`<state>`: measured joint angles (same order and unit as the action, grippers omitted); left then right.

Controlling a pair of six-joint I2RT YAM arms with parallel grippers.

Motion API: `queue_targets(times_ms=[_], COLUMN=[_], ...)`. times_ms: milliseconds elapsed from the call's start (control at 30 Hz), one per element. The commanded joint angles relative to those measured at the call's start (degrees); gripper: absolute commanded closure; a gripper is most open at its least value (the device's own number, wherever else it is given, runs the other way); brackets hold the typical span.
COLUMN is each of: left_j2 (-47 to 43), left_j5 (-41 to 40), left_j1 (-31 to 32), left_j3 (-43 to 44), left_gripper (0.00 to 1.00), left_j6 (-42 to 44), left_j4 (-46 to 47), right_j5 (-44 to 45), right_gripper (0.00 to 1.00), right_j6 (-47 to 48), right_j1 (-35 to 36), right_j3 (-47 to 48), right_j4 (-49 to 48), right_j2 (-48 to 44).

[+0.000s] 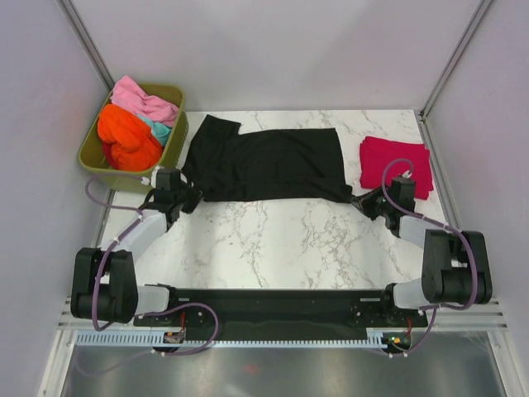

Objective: Fold and stack the t-shirts
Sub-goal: Flatten the tshirt out

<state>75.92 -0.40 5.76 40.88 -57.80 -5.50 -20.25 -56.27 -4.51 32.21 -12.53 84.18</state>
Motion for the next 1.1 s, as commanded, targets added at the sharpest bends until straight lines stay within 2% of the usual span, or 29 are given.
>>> queue_targets(times_ms=[0,167,233,367,500,700,967,1000,1033,1067], left_j2=[-4.1,-10.7,-13.69,-17.47,-20.01,-24.14,-35.04,-37.14,-38.12,-39.0], left_j5=[-2.23,-5.04,-6.62,-8.38,-10.14,-11.11,-10.4,-10.84,-11.98,-12.42], left_j1=[0.22,0.22,0.22,0.22,0.22,0.22,0.22,0.22,0.22,0.22], left_j3=[-5.54,-11.96,-12.67,-11.88,-8.11,-8.27,-15.48,-16.18,-16.19,-16.19], left_gripper=[0.98,0.98,0.98,0.98,0.98,0.98,0.91,0.79,0.69,0.52], left_j6=[-0.74,0.49,1.63,3.65,5.59,5.77,3.31,2.7,0.69,0.06], left_j4=[2.68,0.32,-2.32,-7.94,-14.7,-20.34,-24.38,-26.65,-28.5,-29.73], right_j5=[4.16,9.77,12.59,18.39,21.29,21.65,22.18,22.18,22.18,22.27], right_gripper=[0.99,0.98,0.98,0.98,0.98,0.97,0.92,0.89,0.8,0.73], right_j6=[3.09,5.73,7.91,11.0,13.02,13.82,13.56,13.56,13.73,13.64], right_j1=[-0.14,-0.14,-0.14,-0.14,-0.14,-0.14,-0.14,-0.14,-0.14,-0.14], right_j3=[-5.91,-11.19,-10.94,-9.45,-7.43,-8.12,-12.08,-12.34,-12.69,-12.69], right_j4=[-4.61,1.45,7.15,15.33,21.31,23.26,24.66,25.27,25.71,26.15], right_j2=[-6.74,-18.4,-21.59,-28.18,-30.48,-30.74,-36.97,-37.94,-39.95,-40.84])
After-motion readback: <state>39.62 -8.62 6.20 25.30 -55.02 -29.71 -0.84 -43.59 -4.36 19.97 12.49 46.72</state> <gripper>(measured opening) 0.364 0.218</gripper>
